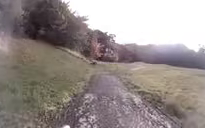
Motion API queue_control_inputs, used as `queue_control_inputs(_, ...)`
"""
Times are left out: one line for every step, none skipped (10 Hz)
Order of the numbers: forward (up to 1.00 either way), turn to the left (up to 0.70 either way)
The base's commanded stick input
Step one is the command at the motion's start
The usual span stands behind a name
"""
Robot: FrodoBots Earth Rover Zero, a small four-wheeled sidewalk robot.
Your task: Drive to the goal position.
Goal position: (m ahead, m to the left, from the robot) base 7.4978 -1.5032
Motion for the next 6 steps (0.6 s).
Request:
queue_control_inputs(1.00,0.00)
queue_control_inputs(1.00,-0.03)
queue_control_inputs(1.00,-0.14)
queue_control_inputs(1.00,-0.40)
queue_control_inputs(1.00,-0.40)
queue_control_inputs(1.00,-0.40)
